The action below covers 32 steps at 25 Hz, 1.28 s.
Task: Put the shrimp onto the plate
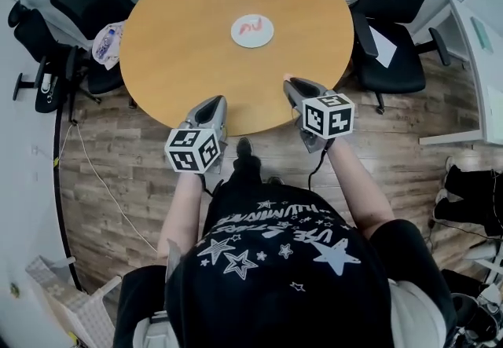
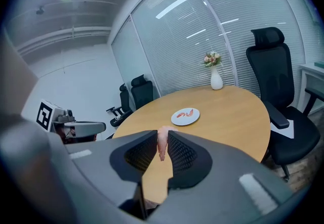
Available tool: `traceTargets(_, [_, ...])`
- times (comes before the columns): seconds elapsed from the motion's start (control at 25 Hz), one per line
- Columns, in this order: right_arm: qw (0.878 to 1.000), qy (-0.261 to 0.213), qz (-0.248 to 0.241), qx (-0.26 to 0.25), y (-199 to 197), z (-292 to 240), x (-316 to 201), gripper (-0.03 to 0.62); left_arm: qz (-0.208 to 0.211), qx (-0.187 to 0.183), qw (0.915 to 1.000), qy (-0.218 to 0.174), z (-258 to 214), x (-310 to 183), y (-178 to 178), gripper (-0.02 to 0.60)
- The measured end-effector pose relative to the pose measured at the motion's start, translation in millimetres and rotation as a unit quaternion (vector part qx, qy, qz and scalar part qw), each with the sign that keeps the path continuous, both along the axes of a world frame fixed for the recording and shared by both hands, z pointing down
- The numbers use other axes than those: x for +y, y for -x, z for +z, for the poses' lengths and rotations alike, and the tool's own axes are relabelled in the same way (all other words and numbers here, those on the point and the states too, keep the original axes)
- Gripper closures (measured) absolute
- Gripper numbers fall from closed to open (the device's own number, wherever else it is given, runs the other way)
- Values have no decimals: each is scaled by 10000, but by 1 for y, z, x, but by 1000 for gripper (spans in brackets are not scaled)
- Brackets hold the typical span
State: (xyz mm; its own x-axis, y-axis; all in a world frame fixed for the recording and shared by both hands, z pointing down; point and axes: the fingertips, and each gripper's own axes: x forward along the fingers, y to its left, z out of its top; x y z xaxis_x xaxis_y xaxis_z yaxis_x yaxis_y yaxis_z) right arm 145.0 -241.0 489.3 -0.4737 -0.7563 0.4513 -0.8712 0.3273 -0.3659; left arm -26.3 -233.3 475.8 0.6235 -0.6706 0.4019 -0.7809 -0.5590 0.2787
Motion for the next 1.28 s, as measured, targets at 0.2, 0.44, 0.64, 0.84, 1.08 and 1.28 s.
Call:
traceTargets(0.2, [9998,-8,196,0,-3,-3,-39,526,125,37,9999,-1,-3,-45,0,580])
traceTargets(0.44, [9994,75,325,22,5,4,-89,525,232,64,9997,13,-2,-98,8,580])
traceTargets(0.64, [9991,195,348,106,12,17,-122,526,257,88,9996,58,5,-135,15,580])
traceTargets(0.84, [9986,352,328,207,20,30,-148,525,268,106,9994,178,16,-160,21,580])
traceTargets(1.08, [9977,501,288,348,29,49,-176,526,445,63,9986,271,26,-183,24,580])
traceTargets(1.28, [9960,634,150,618,34,67,-193,526,567,46,9976,385,39,-197,26,580])
